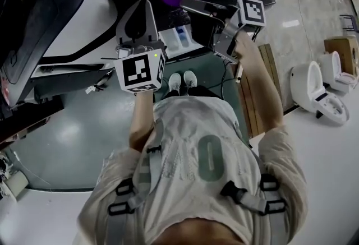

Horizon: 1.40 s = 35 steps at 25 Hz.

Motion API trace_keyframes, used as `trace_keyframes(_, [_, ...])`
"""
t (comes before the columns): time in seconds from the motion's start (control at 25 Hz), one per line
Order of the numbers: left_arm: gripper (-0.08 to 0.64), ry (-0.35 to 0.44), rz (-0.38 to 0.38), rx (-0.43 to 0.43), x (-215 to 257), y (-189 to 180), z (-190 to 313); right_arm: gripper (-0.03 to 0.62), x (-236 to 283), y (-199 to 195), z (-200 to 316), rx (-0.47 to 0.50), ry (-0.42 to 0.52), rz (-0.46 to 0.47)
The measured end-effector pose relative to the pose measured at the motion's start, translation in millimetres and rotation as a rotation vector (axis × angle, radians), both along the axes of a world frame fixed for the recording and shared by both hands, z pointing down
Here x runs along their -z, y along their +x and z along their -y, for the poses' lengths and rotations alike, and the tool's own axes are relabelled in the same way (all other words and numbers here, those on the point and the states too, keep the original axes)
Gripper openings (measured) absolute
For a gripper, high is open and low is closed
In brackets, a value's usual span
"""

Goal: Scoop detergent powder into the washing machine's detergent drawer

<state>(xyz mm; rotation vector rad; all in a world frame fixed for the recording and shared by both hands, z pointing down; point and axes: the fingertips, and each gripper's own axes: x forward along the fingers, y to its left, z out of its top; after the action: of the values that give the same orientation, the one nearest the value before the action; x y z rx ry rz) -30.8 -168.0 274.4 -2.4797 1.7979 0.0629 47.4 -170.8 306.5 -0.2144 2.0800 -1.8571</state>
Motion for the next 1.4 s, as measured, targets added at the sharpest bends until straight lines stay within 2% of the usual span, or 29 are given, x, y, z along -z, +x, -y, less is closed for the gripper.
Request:
trace_keyframes(0.48, [0.020, -0.028, 0.012, -0.025, -16, 3, -21, 0.006, -22, -3, -46, -0.031, -0.007, -0.014])
trace_keyframes(0.76, [0.020, -0.048, 0.021, -0.041, -30, -5, -21, 0.006, -47, -8, -60, -0.030, 0.000, -0.085])
trace_keyframes(1.04, [0.020, -0.081, 0.019, -0.034, -51, -17, -19, 0.006, -95, -25, -82, 0.035, -0.032, -0.232])
trace_keyframes(1.4, [0.020, -0.120, 0.012, -0.024, -75, -29, -16, 0.006, -149, -34, -95, 0.095, -0.048, -0.510])
